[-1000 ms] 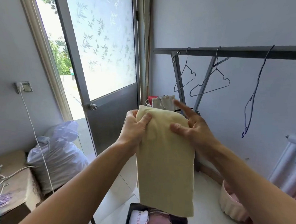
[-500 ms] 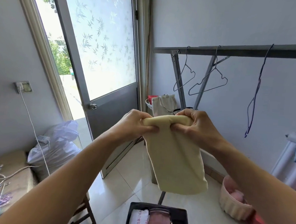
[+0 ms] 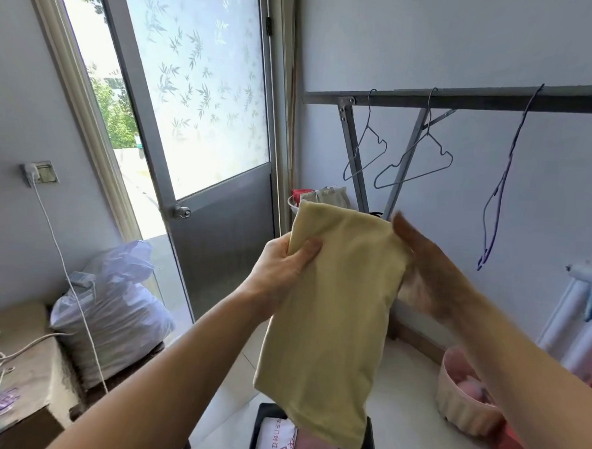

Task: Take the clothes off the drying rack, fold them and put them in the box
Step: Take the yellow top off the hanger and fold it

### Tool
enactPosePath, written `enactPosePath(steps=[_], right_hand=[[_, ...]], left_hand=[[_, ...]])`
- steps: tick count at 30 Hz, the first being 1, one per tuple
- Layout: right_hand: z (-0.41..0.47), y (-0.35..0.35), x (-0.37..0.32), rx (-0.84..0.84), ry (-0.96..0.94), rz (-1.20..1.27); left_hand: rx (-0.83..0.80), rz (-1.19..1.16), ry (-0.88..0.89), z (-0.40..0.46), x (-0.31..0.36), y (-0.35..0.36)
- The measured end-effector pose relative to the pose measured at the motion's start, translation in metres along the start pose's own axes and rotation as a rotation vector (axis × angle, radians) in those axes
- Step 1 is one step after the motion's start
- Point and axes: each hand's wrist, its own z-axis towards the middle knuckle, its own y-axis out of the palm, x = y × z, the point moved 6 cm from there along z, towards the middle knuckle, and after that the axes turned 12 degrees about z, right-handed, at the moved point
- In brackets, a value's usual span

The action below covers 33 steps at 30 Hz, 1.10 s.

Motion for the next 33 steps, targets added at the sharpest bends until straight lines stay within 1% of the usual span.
enactPosePath(steps=[2, 3, 4, 7, 9, 11, 14, 16, 18, 20, 22, 24, 26, 27, 29, 31, 33], right_hand=[[-0.009, -0.001, 0.022, -0.099, 0.116, 0.113], [-0.011, -0.003, 0.032, -0.101, 0.146, 0.114], [-0.01, -0.007, 0.04, -0.065, 0.152, 0.085], [-0.004, -0.014, 0.043, 0.099, 0.079, 0.015], [-0.002, -0.015, 0.038, 0.161, 0.047, -0.027], [0.001, -0.022, 0.033, 0.281, 0.011, -0.1], [0.005, -0.032, 0.027, 0.457, -0.101, -0.11], [0.005, -0.035, 0.025, 0.544, -0.202, -0.064], [0.004, -0.034, 0.029, 0.583, -0.265, 0.035], [0.004, -0.03, 0.036, 0.575, -0.278, 0.16], [0.005, -0.026, 0.048, 0.548, -0.225, 0.291], [0.005, -0.02, 0.06, 0.48, -0.11, 0.375], [0.003, -0.013, 0.07, 0.397, 0.003, 0.454], [0.001, -0.012, 0.073, 0.375, 0.029, 0.49], [-0.003, -0.014, 0.076, 0.355, 0.048, 0.548], [-0.007, -0.014, 0.079, 0.342, 0.069, 0.599], [-0.009, -0.015, 0.087, 0.335, 0.088, 0.616]], left_hand=[[0.073, 0.066, 0.068, 0.004, 0.003, -0.002], [0.093, 0.115, 0.1, 0.005, 0.005, -0.002], [0.108, 0.163, 0.128, 0.007, 0.006, -0.001], [0.165, 0.284, 0.176, 0.01, 0.009, -0.001], [0.225, 0.351, 0.146, 0.016, 0.007, -0.006], [0.279, 0.439, 0.081, 0.023, 0.001, -0.011], [0.297, 0.5, 0.044, 0.018, -0.003, -0.009], [0.238, 0.437, -0.03, 0.012, -0.009, 0.0], [0.084, 0.296, -0.191, 0.007, -0.024, 0.017], [-0.052, 0.124, -0.335, 0.001, -0.036, 0.035], [-0.103, -0.097, -0.411, -0.001, -0.042, 0.047], [-0.091, -0.344, -0.41, 0.0, -0.043, 0.055], [-0.059, -0.513, -0.385, 0.002, -0.042, 0.058], [-0.05, -0.576, -0.38, 0.003, -0.042, 0.059], [-0.037, -0.637, -0.39, 0.003, -0.044, 0.058], [0.007, -0.619, -0.417, 0.001, -0.048, 0.057], [0.084, -0.57, -0.408, -0.001, -0.051, 0.054]])
